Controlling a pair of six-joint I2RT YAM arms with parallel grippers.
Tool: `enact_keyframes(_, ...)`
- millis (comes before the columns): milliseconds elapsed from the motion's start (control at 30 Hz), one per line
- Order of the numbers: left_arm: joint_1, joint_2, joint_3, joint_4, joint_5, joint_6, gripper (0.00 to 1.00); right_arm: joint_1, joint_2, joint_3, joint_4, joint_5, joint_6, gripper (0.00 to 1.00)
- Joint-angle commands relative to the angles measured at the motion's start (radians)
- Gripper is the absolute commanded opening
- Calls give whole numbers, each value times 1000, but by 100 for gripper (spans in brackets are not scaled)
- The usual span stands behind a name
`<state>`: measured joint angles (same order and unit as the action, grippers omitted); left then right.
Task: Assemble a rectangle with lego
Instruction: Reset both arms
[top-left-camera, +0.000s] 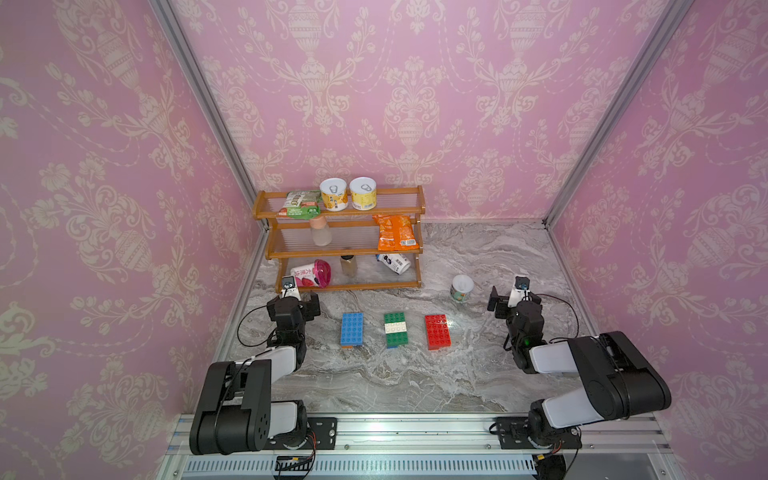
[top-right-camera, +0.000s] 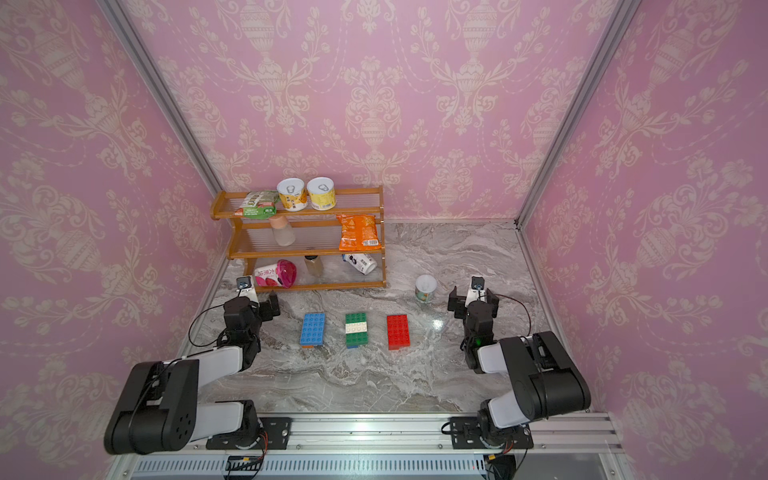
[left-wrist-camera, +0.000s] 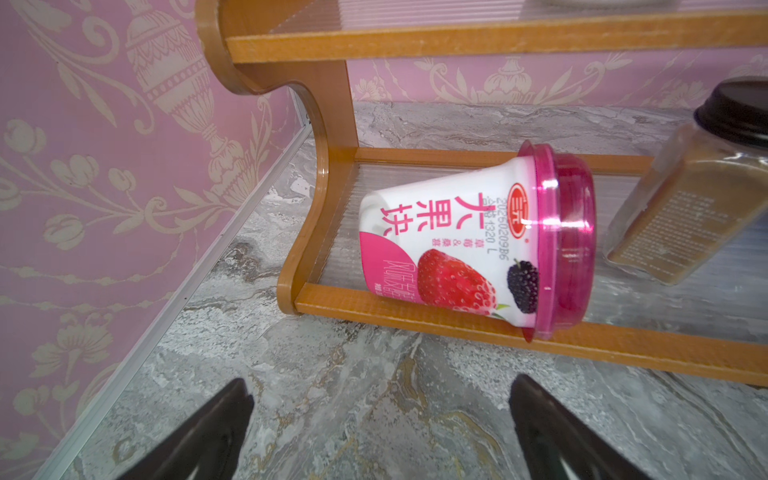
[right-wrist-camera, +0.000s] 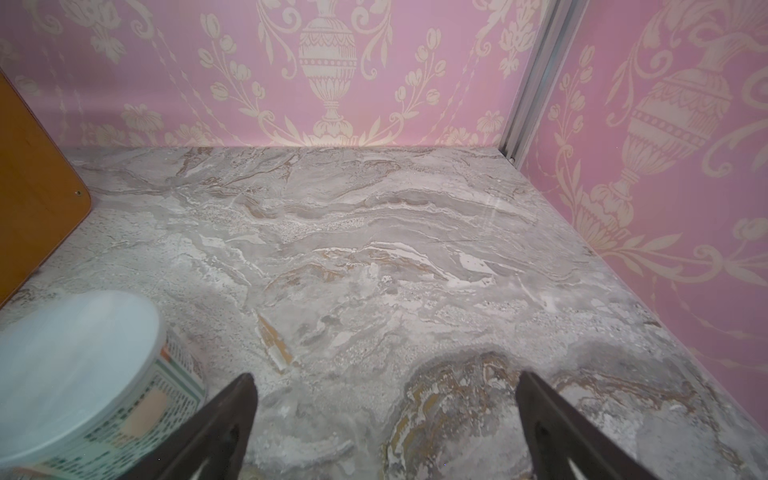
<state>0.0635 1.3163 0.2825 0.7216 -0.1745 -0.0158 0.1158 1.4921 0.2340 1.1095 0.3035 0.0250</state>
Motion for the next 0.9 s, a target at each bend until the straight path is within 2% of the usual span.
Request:
enact_keyframes(0, 9, 5, 22, -2, 57, -24, 99, -11, 79, -7, 136, -67, -22, 100)
enact_keyframes(33, 9, 13, 16, 28, 82, -41, 99, -8, 111, -16, 215, -64, -32, 100)
enact_keyframes(100, 0, 36, 27, 38, 102, -59, 99, -9, 72, -28, 163, -58, -20, 100)
enact_keyframes(267, -24, 103, 62, 59, 89, -38, 99, -9, 99, -36, 228, -19, -13, 100)
enact_keyframes(500, -41, 282, 101, 157, 115, 0, 99, -10, 105, -49, 256, -10, -8, 100)
enact_keyframes(533, -40, 264, 113, 100, 122, -2, 99, -10, 104, -50, 254, -11, -8, 100)
enact_keyframes(667, -5, 270, 113, 116, 199, -19, 99, -10, 106, -53, 262, -12, -9, 100)
enact_keyframes(867, -7, 269, 113, 115, 191, -18, 99, -10, 109, -60, 280, -16, -11, 100)
